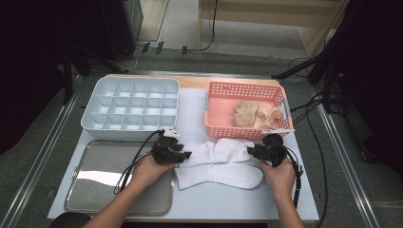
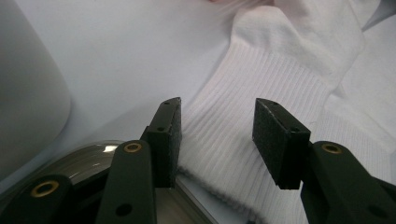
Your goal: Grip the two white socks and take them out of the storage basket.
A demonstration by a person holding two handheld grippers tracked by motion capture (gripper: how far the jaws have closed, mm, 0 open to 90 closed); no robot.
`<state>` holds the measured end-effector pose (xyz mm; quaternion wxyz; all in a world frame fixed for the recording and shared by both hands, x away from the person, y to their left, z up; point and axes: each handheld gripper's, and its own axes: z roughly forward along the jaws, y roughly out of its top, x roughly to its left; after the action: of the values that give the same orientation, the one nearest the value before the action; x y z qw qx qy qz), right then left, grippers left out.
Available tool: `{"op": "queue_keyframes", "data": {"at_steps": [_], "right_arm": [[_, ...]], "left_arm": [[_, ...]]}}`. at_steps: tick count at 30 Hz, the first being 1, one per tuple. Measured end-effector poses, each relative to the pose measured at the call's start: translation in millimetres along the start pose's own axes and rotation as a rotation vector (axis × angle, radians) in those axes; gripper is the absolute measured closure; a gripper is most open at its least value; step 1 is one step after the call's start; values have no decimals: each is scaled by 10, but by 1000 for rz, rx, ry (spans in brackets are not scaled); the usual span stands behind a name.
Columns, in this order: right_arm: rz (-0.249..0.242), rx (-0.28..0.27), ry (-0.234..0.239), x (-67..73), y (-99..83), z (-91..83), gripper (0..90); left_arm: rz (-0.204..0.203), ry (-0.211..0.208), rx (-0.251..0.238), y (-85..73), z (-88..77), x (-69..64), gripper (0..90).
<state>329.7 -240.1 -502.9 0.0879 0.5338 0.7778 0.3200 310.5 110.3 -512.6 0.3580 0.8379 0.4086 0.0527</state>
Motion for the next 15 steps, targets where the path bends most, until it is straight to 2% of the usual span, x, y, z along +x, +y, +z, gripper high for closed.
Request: {"op": "queue_keyframes", "data": {"at_steps": [4,9,13,15], "right_arm": [[-17,15,-3,47,8,64,650],[-30,21,-14,81,7,73,668],[-23,24,-16,91,6,74,682],[-27,23,-18,98,6,77,695]], "left_arm": [[24,8,1,-13,22,-39,550],[14,9,-27,-49,41,-48,596],[23,15,-28,-54,43,-49,612],[24,26,-31,-59,44,-41,657]]}}
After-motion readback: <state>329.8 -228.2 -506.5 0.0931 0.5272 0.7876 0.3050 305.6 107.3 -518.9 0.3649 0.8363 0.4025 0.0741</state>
